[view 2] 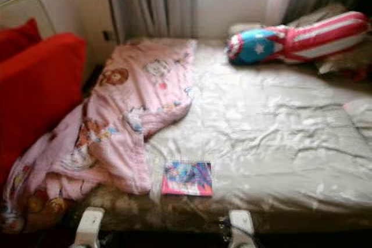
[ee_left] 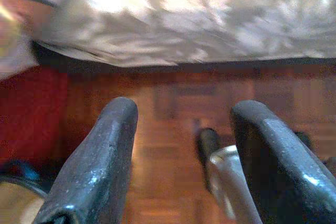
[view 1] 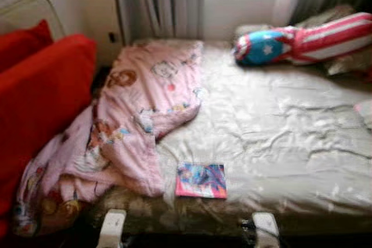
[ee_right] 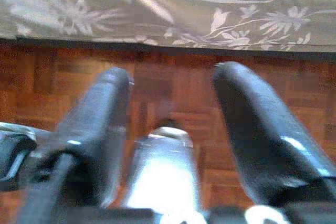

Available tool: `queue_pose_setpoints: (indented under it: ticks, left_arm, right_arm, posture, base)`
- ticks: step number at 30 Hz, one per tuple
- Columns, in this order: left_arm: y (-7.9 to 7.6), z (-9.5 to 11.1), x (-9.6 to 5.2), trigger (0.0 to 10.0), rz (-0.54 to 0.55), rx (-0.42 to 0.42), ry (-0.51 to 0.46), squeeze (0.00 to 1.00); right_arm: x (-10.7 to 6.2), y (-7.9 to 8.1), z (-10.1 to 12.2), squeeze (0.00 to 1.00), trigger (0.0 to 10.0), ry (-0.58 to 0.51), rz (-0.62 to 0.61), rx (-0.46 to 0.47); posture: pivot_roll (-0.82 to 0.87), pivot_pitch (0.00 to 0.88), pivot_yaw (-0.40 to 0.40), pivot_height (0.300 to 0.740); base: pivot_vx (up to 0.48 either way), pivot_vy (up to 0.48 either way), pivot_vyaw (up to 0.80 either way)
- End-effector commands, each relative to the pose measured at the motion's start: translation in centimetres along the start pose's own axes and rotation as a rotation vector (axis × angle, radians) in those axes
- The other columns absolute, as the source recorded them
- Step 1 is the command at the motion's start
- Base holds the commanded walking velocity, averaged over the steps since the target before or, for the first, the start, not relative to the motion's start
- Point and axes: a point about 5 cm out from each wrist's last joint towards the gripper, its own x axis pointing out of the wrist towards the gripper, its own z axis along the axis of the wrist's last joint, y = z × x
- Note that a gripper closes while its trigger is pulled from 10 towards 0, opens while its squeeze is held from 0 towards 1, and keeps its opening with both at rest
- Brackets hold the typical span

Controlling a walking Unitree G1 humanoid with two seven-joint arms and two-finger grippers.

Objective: Clean up the room

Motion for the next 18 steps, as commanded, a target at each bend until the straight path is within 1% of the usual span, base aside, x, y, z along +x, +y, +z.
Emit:
queue_pose_setpoints:
  ticks: [1,2,12,15,16,17,18]
  left_arm:
    - [-0.58,-0.23,0.05,10.0,-0.020,0.022,0.018,0.00]
    - [-0.57,-0.21,0.05,10.0,-0.019,0.026,0.016,0.00]
    - [-0.53,-0.15,0.04,10.0,-0.019,0.030,0.008,0.00]
    - [-0.51,-0.17,0.05,10.0,-0.021,0.044,0.015,0.00]
    - [-0.50,-0.14,0.06,10.0,-0.025,0.068,0.019,0.00]
    - [-0.50,-0.14,0.06,10.0,-0.025,0.068,0.019,0.00]
    - [-0.49,-0.12,0.07,10.0,-0.028,0.082,0.021,0.00]
  right_arm:
    - [-0.18,-0.97,-0.44,0.00,10.0,0.013,-0.026,0.007]
    - [-0.18,-0.96,-0.45,0.00,10.0,0.013,-0.027,0.008]
    - [-0.18,-0.90,-0.45,0.00,10.0,0.012,-0.024,0.006]
    - [-0.17,-0.89,-0.45,0.00,10.0,0.012,-0.023,0.005]
    - [-0.17,-0.87,-0.46,0.00,10.0,0.013,-0.023,0.004]
    - [-0.17,-0.87,-0.46,0.00,10.0,0.013,-0.023,0.004]
    - [-0.17,-0.86,-0.46,0.00,10.0,0.013,-0.022,0.003]
  posture:
    - [-0.04,0.000,0.013,0.740]
    - [-0.04,0.000,0.013,0.740]
    - [-0.04,0.000,0.014,0.740]
    - [-0.04,0.000,0.014,0.740]
    - [-0.04,0.000,0.015,0.740]
    - [-0.04,0.000,0.015,0.740]
    - [-0.04,0.000,0.015,0.740]
  base:
    - [0.000,0.469,0.00]
    - [0.000,0.352,0.00]
    - [0.000,0.000,0.00]
    - [0.000,0.000,0.00]
    - [0.000,0.000,0.00]
    - [0.000,0.000,0.00]
    - [0.000,-0.341,0.00]
